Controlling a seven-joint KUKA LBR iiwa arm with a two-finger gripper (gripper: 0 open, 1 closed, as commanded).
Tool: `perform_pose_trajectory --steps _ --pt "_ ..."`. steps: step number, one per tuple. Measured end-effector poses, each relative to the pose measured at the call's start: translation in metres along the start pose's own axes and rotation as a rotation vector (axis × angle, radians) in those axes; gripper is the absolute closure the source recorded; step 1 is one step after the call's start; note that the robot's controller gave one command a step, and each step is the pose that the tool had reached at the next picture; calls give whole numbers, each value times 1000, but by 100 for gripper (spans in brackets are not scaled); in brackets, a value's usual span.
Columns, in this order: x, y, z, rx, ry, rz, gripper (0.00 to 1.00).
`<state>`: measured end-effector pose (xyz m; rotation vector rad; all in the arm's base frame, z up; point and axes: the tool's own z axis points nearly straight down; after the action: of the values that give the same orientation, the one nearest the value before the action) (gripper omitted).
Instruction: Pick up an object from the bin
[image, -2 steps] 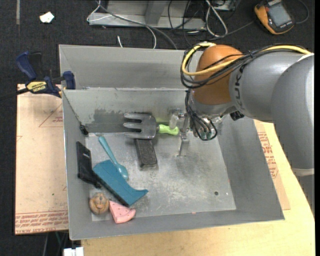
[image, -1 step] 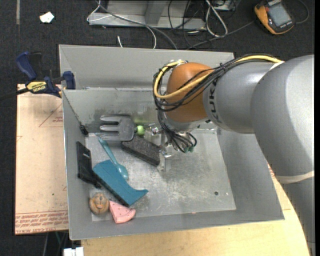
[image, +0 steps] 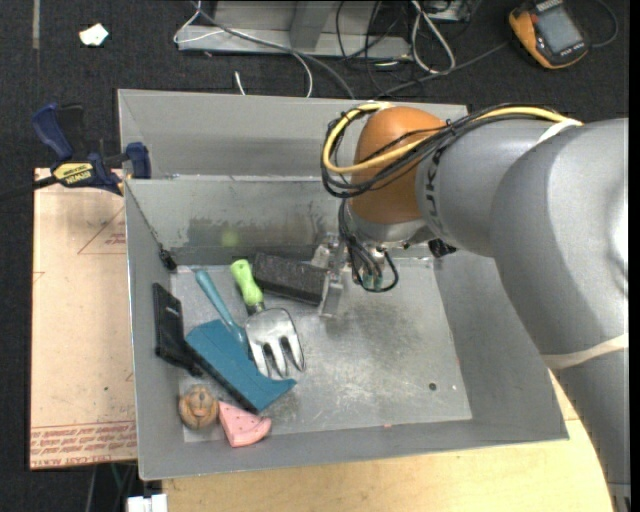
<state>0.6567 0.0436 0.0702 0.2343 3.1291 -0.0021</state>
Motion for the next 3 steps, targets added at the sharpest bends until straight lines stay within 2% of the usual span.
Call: perform_pose_trajectory --steps 2,3 --pt "0 0 -5 0 1 -1 100" --pt "1 0 -40 -1 2 -1 100"
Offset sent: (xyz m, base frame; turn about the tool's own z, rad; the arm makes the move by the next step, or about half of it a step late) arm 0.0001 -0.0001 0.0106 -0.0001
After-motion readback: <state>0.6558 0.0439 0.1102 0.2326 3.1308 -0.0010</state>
